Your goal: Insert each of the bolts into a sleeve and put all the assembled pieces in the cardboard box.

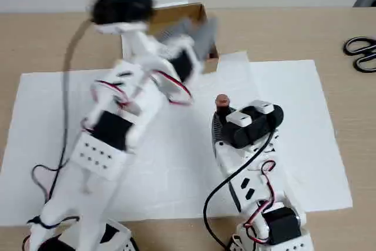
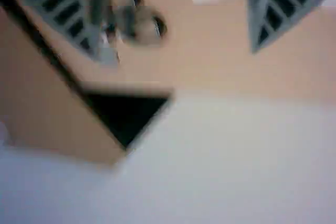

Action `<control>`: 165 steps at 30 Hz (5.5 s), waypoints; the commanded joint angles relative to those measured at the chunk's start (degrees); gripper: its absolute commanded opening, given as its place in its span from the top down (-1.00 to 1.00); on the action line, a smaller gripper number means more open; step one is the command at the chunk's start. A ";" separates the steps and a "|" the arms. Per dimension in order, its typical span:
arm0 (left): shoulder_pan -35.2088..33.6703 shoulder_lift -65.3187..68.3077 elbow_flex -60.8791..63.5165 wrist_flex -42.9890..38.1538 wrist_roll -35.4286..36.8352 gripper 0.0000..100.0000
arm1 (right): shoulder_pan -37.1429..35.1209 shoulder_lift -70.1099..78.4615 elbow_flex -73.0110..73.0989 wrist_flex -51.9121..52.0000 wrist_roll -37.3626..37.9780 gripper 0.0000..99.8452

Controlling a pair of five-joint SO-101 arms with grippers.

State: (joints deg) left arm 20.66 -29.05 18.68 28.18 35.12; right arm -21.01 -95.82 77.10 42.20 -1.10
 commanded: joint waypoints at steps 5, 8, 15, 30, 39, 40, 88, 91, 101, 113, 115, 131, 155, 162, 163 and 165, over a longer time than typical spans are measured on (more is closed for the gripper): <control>-9.23 5.98 6.37 -1.32 -2.81 0.99 | 1.36 14.73 -16.79 -1.19 0.35 1.00; -8.53 9.93 16.48 -4.48 -2.81 0.99 | 1.36 28.18 -28.40 -1.27 0.35 1.00; -2.55 11.43 41.80 -19.87 -1.05 0.99 | 1.36 63.87 -61.01 -0.84 0.44 1.00; 11.78 -25.93 69.14 -14.33 6.33 0.99 | -1.98 130.68 -129.14 7.16 0.44 1.00; 9.23 -44.22 77.05 -10.11 6.68 0.99 | -7.43 153.27 -149.54 7.25 0.62 1.00; 9.14 -45.19 77.14 -9.23 6.68 0.99 | -7.60 154.51 -150.15 7.43 0.53 1.00; 7.12 -47.38 69.14 1.76 -5.89 0.99 | -7.52 130.33 -162.11 57.98 -3.69 0.28; 5.45 -51.43 54.64 13.19 -17.93 0.99 | -7.08 113.80 -148.66 57.98 -4.04 0.28; -11.08 -74.73 48.13 38.15 -22.86 0.99 | -5.85 62.37 -77.19 52.97 -10.20 0.28; -20.57 -75.25 59.30 28.22 -22.95 0.99 | 2.24 16.84 -18.90 39.60 -10.20 0.28; -20.75 -75.25 62.73 25.67 -22.86 0.99 | 2.86 8.31 -16.97 39.60 -10.29 0.28; -20.57 -75.25 76.62 15.38 -22.42 0.99 | 17.89 -3.30 9.49 29.67 -10.02 0.29; -20.57 -75.16 77.58 21.45 -22.42 0.99 | 18.59 -8.13 15.30 25.10 -10.29 0.90; -20.57 -75.16 77.58 22.86 -22.59 0.99 | 18.51 -8.13 15.30 25.10 -10.29 0.90; -20.57 -75.16 77.58 22.86 -22.59 0.99 | 18.51 -8.13 15.30 25.10 -10.29 0.90; -20.57 -75.16 77.58 22.86 -22.59 0.99 | 18.51 -8.13 15.30 25.10 -10.29 0.90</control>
State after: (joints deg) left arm 0.09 -103.60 96.48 50.95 12.44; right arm -2.90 -103.21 92.75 68.22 -11.03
